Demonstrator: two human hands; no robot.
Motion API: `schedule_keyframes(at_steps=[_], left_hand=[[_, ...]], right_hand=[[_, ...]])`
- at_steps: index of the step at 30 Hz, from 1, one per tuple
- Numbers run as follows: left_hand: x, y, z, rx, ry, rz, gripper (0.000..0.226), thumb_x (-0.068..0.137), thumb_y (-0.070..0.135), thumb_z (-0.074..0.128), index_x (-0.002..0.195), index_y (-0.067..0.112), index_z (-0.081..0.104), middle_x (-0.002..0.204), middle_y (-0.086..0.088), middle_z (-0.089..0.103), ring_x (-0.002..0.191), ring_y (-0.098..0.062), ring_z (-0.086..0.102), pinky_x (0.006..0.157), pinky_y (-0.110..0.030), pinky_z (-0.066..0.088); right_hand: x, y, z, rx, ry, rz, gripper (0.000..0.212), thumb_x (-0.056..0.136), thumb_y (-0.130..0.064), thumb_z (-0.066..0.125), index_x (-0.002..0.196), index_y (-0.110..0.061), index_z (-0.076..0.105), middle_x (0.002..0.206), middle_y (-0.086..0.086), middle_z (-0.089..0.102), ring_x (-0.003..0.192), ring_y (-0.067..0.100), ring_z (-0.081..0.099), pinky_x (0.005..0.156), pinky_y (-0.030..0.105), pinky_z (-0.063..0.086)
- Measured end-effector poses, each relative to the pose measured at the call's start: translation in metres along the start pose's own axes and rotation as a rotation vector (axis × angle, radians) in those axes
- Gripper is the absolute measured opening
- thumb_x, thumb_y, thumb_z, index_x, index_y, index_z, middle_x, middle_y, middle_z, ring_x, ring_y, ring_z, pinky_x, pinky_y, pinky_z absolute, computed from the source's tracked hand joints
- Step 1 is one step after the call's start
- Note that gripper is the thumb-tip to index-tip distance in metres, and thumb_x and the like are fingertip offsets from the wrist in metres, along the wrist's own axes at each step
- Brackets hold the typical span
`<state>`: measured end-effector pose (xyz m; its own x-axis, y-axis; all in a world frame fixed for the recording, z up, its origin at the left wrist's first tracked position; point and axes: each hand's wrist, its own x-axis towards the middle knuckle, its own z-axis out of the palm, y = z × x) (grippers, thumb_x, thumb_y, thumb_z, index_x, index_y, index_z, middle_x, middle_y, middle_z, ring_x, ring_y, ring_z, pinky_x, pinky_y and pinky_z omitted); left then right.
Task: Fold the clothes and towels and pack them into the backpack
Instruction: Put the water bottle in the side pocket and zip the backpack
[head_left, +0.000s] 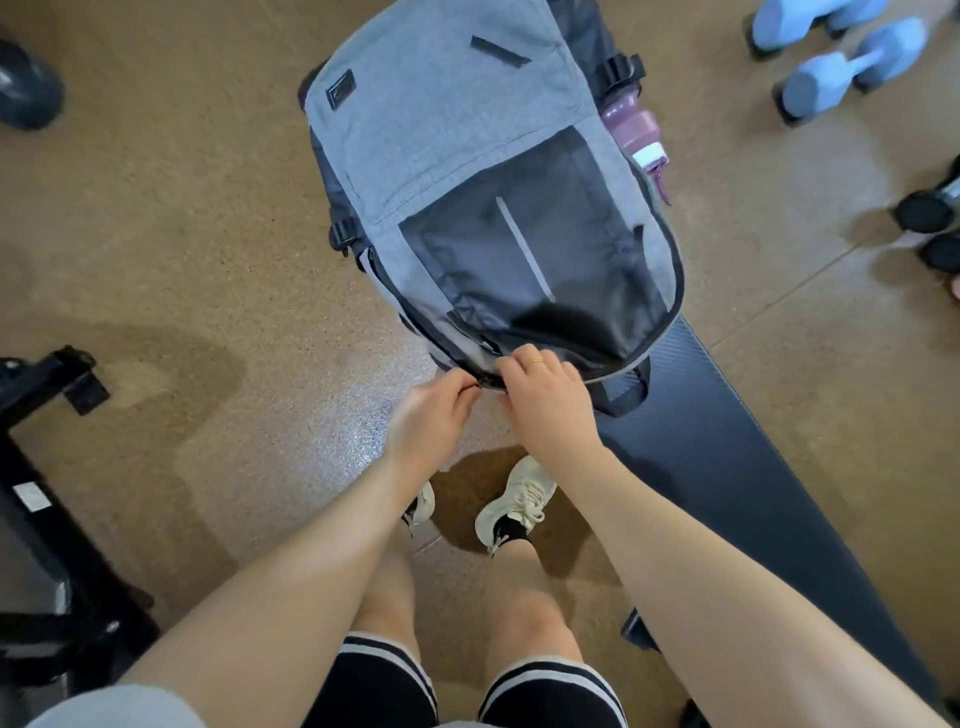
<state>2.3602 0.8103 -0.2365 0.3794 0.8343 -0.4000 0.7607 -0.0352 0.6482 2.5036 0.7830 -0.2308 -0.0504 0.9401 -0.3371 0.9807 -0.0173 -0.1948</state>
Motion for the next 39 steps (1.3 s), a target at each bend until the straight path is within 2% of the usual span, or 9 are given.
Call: schedule_keyframes(at_steps=[3, 8, 12, 14, 19, 22, 27, 30, 39], left_hand=[[0.003, -0.004, -0.003, 0.039, -0.069, 0.017, 0.021, 0.094, 0.025, 0.048, 0.098, 0.009, 0.062, 0.083, -0.008, 0.065, 0.076, -0.025, 0.058, 0.066, -0.038, 0.045], [0.012, -0.024, -0.019, 0.105, -0.109, 0.004, 0.024, 0.097, 0.028, 0.041, 0.098, 0.010, 0.056, 0.084, -0.014, 0.063, 0.078, -0.033, 0.059, 0.068, -0.044, 0.049], [0.030, -0.043, -0.052, 0.199, -0.062, -0.118, 0.029, 0.098, 0.031, 0.040, 0.105, 0.008, 0.057, 0.092, -0.016, 0.064, 0.085, -0.034, 0.060, 0.068, -0.038, 0.047], [0.038, -0.046, -0.064, 0.194, -0.038, -0.134, 0.028, 0.098, 0.031, 0.040, 0.105, 0.009, 0.057, 0.092, -0.015, 0.064, 0.086, -0.033, 0.059, 0.068, -0.037, 0.044], [0.054, -0.047, -0.071, -0.121, -0.054, -0.204, 0.021, 0.095, 0.028, 0.045, 0.098, 0.014, 0.061, 0.069, 0.000, 0.055, 0.071, -0.024, 0.053, 0.061, -0.032, 0.039], [0.056, -0.054, -0.070, -0.112, -0.065, -0.099, 0.020, 0.095, 0.026, 0.047, 0.097, 0.012, 0.061, 0.076, -0.003, 0.060, 0.073, -0.022, 0.053, 0.063, -0.031, 0.038], [0.061, -0.072, -0.072, -0.017, -0.072, 0.116, 0.020, 0.094, 0.024, 0.049, 0.100, 0.010, 0.063, 0.090, -0.010, 0.069, 0.083, -0.032, 0.062, 0.070, -0.045, 0.048], [0.065, -0.074, -0.074, 0.127, -0.048, 0.149, 0.023, 0.096, 0.027, 0.046, 0.102, 0.011, 0.062, 0.094, -0.011, 0.068, 0.086, -0.035, 0.060, 0.065, -0.041, 0.046], [0.116, -0.080, -0.113, 0.283, 0.032, -0.176, 0.031, 0.099, 0.030, 0.036, 0.106, 0.013, 0.060, 0.103, -0.011, 0.065, 0.091, -0.032, 0.059, 0.068, -0.034, 0.042]], right_hand=[[0.007, -0.009, 0.006, -0.150, 0.059, 0.007, 0.026, 0.052, -0.009, 0.079, 0.069, -0.014, 0.061, 0.072, 0.003, 0.059, 0.064, 0.024, 0.059, 0.052, 0.030, 0.044], [0.005, -0.009, 0.007, -0.220, 0.048, 0.020, 0.028, 0.043, -0.004, 0.078, 0.065, -0.012, 0.062, 0.067, 0.004, 0.059, 0.058, 0.025, 0.058, 0.050, 0.027, 0.041], [0.004, -0.007, 0.004, -0.218, 0.048, 0.072, 0.015, 0.056, -0.004, 0.069, 0.065, -0.012, 0.060, 0.067, 0.006, 0.057, 0.057, 0.028, 0.057, 0.050, 0.030, 0.039], [0.006, -0.011, -0.002, -0.246, -0.011, 0.123, 0.013, 0.061, -0.009, 0.074, 0.068, -0.014, 0.063, 0.069, 0.004, 0.058, 0.061, 0.028, 0.058, 0.053, 0.030, 0.041], [0.025, -0.034, -0.018, -0.151, -0.127, 0.189, 0.015, 0.077, -0.011, 0.068, 0.091, -0.010, 0.063, 0.089, 0.009, 0.061, 0.084, 0.033, 0.059, 0.066, 0.037, 0.044], [0.054, -0.070, -0.019, 0.000, -0.080, 0.107, 0.026, 0.067, -0.015, 0.077, 0.086, -0.005, 0.062, 0.080, 0.013, 0.060, 0.073, 0.036, 0.060, 0.054, 0.037, 0.044], [0.095, -0.089, -0.009, -0.006, -0.120, 0.249, 0.018, 0.090, -0.015, 0.052, 0.106, -0.006, 0.050, 0.108, 0.012, 0.057, 0.101, 0.034, 0.055, 0.071, 0.038, 0.040], [0.089, -0.084, -0.006, -0.057, -0.176, 0.252, 0.022, 0.094, -0.012, 0.044, 0.115, -0.008, 0.046, 0.114, 0.010, 0.057, 0.106, 0.031, 0.056, 0.075, 0.039, 0.045], [0.088, -0.077, -0.026, 0.000, -0.214, 0.264, 0.020, 0.095, -0.024, 0.046, 0.108, -0.009, 0.048, 0.112, 0.009, 0.060, 0.104, 0.030, 0.059, 0.076, 0.037, 0.045]])
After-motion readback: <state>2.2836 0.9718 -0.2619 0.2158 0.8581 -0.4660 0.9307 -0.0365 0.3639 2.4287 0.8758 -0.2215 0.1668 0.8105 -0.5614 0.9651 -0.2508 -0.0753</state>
